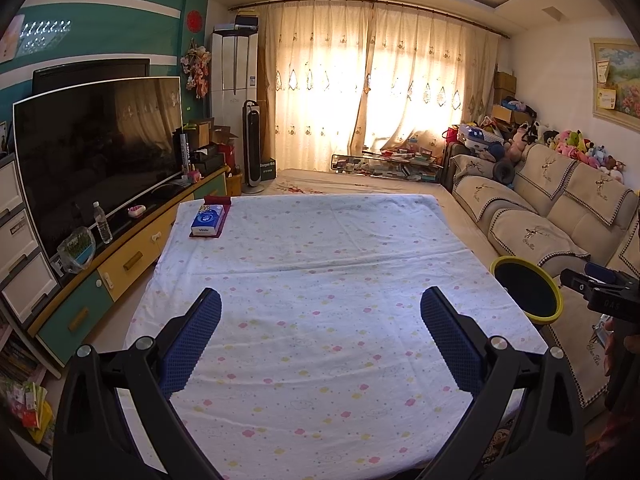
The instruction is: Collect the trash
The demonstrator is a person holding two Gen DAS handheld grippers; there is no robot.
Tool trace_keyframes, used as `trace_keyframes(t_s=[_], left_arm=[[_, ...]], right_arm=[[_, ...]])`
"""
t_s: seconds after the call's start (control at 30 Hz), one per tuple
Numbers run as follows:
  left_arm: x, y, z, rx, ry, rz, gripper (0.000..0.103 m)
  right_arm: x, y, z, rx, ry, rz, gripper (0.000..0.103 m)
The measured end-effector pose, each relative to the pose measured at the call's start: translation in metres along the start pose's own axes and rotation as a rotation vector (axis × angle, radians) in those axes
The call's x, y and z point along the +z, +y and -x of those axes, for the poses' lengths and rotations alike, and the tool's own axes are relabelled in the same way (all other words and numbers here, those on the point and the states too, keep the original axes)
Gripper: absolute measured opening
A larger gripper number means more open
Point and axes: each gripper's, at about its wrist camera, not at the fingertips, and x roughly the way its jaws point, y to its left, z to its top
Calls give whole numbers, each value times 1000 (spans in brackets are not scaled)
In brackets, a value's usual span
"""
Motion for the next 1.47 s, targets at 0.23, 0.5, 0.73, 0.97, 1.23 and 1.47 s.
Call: trace_keyframes(t_s=[0.23, 0.5, 0.73, 0.97, 1.23, 1.47], left_arm=[[-2, -1, 0, -1, 1, -3, 98], [-4, 0, -4, -24, 10, -2, 98], [-3, 3, -10, -19, 20, 3, 98], [-5, 7, -18, -25, 47, 19, 98], [0, 3, -32, -70, 57, -6, 98], [21, 45, -108, 62, 133, 34, 98]], right_arm=[[-6, 1, -5, 1, 9, 0, 96], [-4, 1, -6, 1, 12, 1, 96], [-5, 2, -7, 2, 16, 4, 96], [-3, 2, -7, 4, 17, 5, 96], [0, 5, -20, 10, 44, 16, 96], [37, 20, -77, 57, 91, 49, 96]])
